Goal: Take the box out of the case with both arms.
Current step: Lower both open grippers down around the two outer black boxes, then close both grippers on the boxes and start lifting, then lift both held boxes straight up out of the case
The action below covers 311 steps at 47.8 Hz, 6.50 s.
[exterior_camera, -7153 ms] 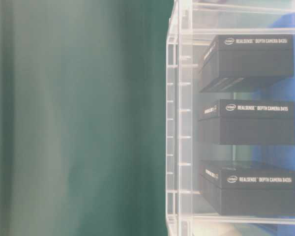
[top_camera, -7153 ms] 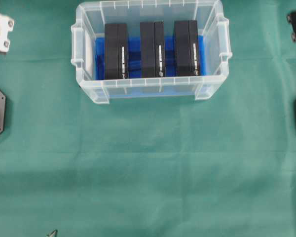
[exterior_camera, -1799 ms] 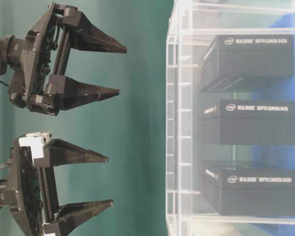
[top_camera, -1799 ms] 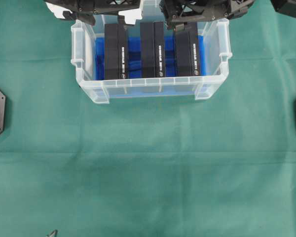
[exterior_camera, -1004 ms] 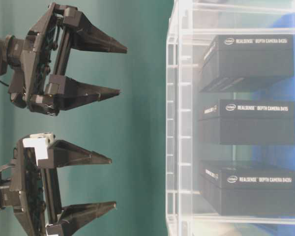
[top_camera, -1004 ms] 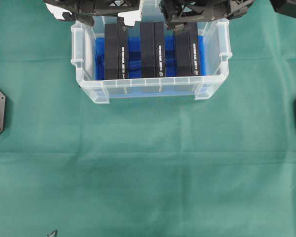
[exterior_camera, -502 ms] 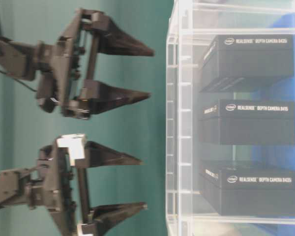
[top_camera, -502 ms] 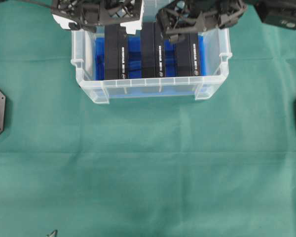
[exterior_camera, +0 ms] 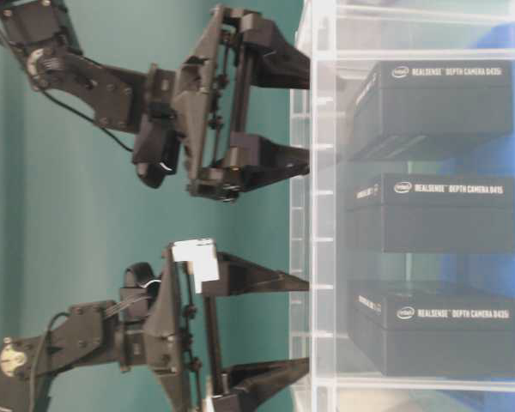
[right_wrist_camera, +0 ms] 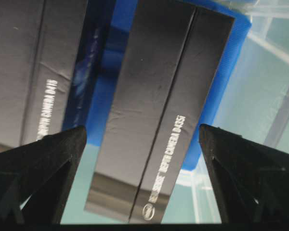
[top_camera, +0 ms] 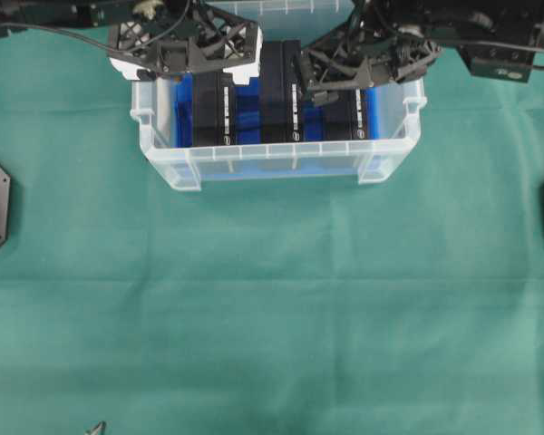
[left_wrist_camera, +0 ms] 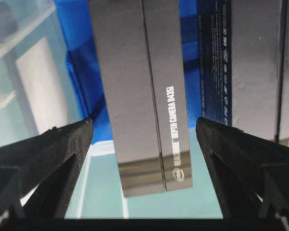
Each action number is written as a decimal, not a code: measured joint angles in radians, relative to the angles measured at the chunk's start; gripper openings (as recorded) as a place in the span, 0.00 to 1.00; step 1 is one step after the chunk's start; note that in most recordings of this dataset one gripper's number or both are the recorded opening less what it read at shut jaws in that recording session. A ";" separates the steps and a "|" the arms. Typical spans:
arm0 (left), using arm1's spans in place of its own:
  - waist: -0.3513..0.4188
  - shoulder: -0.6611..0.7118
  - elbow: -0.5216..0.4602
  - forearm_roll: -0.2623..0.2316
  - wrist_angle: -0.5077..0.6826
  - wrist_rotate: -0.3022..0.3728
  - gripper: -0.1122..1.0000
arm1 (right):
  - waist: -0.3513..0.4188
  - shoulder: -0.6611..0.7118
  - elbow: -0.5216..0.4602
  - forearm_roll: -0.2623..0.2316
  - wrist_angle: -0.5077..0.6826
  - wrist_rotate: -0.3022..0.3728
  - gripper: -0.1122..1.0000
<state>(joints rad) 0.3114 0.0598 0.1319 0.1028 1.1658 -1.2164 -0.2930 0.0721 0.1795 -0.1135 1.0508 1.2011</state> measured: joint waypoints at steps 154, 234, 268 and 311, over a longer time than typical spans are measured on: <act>-0.040 -0.043 -0.026 -0.021 0.072 0.002 0.68 | 0.003 -0.018 -0.117 -0.044 0.123 0.074 0.71; -0.043 0.029 -0.729 -0.015 0.649 0.103 0.68 | 0.064 -0.052 -0.624 -0.187 0.518 0.002 0.70; -0.051 0.028 -0.718 -0.014 0.650 0.098 0.68 | 0.074 -0.051 -0.623 -0.187 0.520 0.003 0.70; -0.051 0.029 -0.718 -0.014 0.650 0.098 0.68 | 0.078 -0.051 -0.623 -0.187 0.520 0.003 0.70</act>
<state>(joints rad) 0.2608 0.0890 -0.5860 0.0890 1.8162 -1.1183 -0.2148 0.0215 -0.4433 -0.3007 1.5708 1.2042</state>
